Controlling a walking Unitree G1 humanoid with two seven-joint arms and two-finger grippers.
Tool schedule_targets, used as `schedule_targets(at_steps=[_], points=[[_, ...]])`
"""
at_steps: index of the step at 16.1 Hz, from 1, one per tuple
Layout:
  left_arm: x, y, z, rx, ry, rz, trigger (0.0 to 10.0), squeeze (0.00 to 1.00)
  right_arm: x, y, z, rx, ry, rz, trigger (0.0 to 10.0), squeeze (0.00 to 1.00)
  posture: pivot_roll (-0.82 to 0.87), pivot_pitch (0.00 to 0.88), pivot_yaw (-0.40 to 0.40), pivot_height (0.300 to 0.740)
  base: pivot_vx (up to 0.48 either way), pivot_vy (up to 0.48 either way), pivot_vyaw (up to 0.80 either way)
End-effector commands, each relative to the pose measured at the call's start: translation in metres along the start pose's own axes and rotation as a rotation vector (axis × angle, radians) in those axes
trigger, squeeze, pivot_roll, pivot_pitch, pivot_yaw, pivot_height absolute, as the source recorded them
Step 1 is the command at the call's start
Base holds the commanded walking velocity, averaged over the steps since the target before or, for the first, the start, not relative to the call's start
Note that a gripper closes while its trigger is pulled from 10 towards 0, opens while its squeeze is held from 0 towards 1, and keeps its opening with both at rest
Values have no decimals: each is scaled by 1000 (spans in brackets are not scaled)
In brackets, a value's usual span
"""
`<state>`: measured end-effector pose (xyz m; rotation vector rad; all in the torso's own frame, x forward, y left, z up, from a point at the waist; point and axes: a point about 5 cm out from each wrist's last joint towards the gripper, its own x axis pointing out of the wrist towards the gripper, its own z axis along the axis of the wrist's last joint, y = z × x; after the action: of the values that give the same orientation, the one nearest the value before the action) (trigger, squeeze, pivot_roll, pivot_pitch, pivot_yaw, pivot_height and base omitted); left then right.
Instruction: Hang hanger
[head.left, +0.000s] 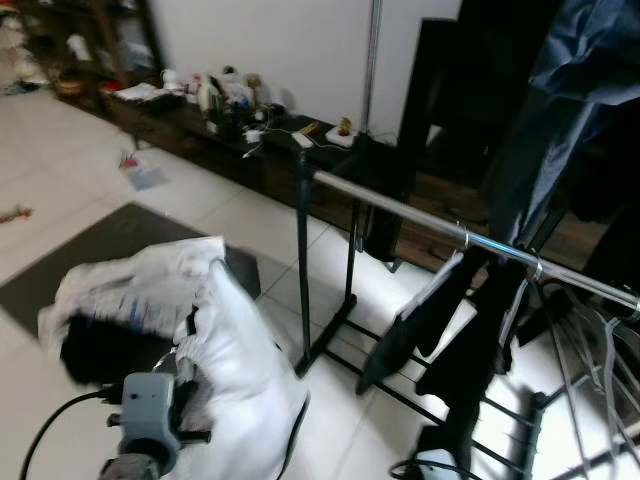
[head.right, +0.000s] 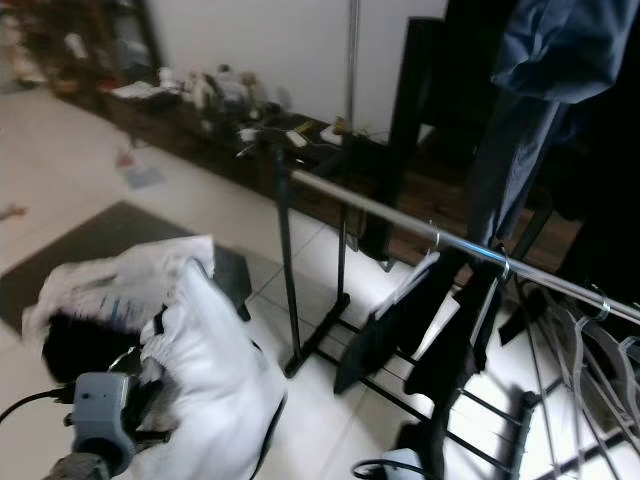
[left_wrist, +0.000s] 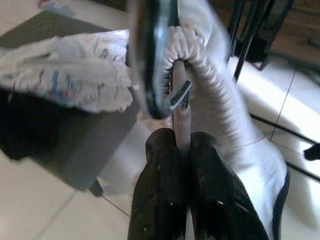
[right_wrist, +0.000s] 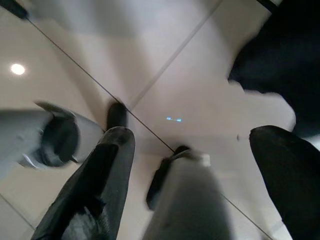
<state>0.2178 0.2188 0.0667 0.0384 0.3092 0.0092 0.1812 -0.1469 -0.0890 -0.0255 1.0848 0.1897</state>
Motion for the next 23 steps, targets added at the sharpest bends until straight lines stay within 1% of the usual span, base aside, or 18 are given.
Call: schedule_targets(at_steps=[1,2,3,5,6,7,8,9,10,12,13,14,15,17,19,20,22,23], points=[[2,-7,7,-15,-26,-44,10000,0,-3,-12,-11,2,37,-29,10000,0,21,122,-12,740,480,0,-800],[3,-6,7,-5,-14,-51,10000,0,-3,-13,-11,11,33,-36,10000,0,20,126,-12,740,480,0,-781],[4,-7,5,-9,9,-69,10000,0,-3,-14,-10,10,28,-38,10000,0,20,130,-13,740,435,0,0],[1,-15,-2,23,57,-160,10000,0,-3,-14,-9,2,31,-33,10000,0,21,133,-15,740,0,0,0],[-3,-23,-8,55,118,-257,10000,0,-3,-13,-10,-10,39,-26,10000,0,22,134,-17,740,0,0,0],[-6,-26,-12,93,150,-315,10000,0,-3,-13,-10,-16,41,-25,10000,0,21,134,-17,740,0,0,0],[-8,-29,-15,155,185,-372,10000,0,-3,-13,-10,-16,40,-24,10000,0,21,132,-18,740,0,0,0],[-9,-29,-15,172,192,-385,10000,0,-3,-13,-10,-17,40,-23,10000,0,21,132,-18,740,0,0,0],[-6,-28,-15,192,188,-381,10000,0,-3,-13,-10,-22,41,-21,10000,0,21,125,-19,740,0,0,0],[6,-31,-7,237,152,-360,10000,0,-3,-14,-10,-34,44,-16,10000,0,21,122,-21,740,0,0,0],[18,-38,8,285,85,-341,10000,0,-3,-14,-10,-48,47,-15,10000,0,21,118,-24,740,0,0,0],[29,-41,22,285,24,-302,10000,0,-3,-13,-11,-55,48,-13,10000,0,21,113,-24,740,0,0,0],[32,-43,27,281,1,-296,10000,0,-3,-13,-11,-57,49,-12,10000,0,20,111,-25,740,0,0,0],[46,-50,44,302,-73,-289,10000,0,-3,-14,-11,-78,52,-9,10000,0,5,99,-24,740,0,0,0],[58,-56,55,310,-104,-289,10000,0,-3,-14,-12,-77,52,-9,10000,0,2,98,-28,740,0,0,0],[60,-57,56,316,-101,-294,10000,0,-3,-14,-12,-81,53,-9,10000,0,1,99,-28,740,0,0,0],[71,-60,60,341,-98,-287,10000,0,-3,-15,-12,-91,56,-9,10000,0,1,106,-38,740,0,0,0],[81,-64,70,355,-118,-277,10000,0,-4,-15,-12,-122,64,-3,10000,0,5,111,-44,740,0,0,0]])
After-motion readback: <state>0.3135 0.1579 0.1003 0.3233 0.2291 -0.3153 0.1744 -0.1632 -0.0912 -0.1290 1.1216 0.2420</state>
